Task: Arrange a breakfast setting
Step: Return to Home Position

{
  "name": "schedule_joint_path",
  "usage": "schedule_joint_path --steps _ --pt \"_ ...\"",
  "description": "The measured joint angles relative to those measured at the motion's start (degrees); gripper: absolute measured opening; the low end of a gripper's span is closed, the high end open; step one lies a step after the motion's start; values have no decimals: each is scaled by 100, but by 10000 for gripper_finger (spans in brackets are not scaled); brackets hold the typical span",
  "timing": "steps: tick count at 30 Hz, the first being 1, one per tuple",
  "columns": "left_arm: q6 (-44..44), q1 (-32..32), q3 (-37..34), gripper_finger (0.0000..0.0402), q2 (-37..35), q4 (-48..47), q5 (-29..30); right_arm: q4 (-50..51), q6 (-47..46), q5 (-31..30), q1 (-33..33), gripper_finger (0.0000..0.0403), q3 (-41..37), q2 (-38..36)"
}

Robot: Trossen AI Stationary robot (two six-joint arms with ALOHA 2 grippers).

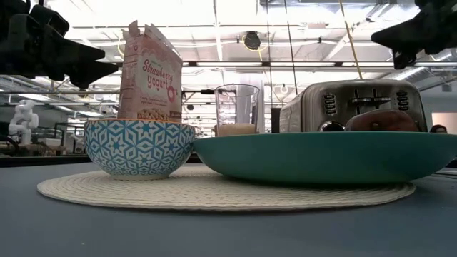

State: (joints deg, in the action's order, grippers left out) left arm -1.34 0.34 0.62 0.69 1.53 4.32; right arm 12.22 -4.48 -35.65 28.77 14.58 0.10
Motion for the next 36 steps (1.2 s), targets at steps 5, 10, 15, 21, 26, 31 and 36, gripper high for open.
schedule_joint_path --steps 5,10,15,21,26,31,36 --pt "9 0 -2 308 0 8 2 -474 261 268 -253 0 -346 -2" --pt "19 0 -4 308 0 26 3 -517 291 364 -509 0 -437 -2" --pt "19 0 -4 308 0 30 6 -620 514 746 -814 0 -441 -2" --pt "17 0 -4 308 0 30 9 -775 819 1161 -1226 0 -477 -4" --pt "39 0 -4 308 0 32 11 -815 612 1360 -1557 0 -873 -2" --pt "39 0 -4 308 0 30 11 -1207 587 1582 -1817 0 -1107 0" --pt "39 0 -4 308 -1 20 11 -1161 622 1800 -2044 0 -1118 0"
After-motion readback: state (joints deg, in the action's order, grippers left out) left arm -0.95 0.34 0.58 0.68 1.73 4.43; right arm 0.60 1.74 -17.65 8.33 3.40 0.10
